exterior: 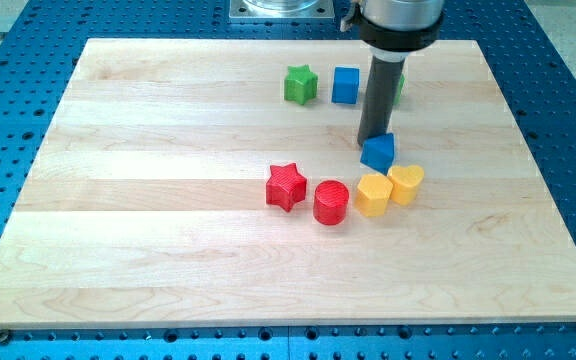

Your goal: Push the triangle into the yellow heart

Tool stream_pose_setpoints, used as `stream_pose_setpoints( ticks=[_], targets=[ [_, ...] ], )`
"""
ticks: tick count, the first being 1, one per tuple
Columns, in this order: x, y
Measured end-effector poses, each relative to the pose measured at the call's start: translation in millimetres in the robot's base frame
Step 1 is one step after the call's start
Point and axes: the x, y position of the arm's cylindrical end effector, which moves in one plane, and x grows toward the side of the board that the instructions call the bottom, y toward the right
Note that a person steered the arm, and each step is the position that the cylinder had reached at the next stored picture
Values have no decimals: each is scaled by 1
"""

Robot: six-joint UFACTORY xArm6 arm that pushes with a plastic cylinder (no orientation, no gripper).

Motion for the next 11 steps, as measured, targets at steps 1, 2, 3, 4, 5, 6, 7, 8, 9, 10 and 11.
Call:
stream_pose_setpoints(
  ticks=[1,2,3,4,5,6,7,8,9,10,11],
  targets=[
    [13,-37],
    [39,-63],
    [37,-48],
    [26,-40],
    [26,3],
    [25,25],
    [7,32],
    [9,67],
    [-1,67],
    [15,120],
    [20,97]
  ],
)
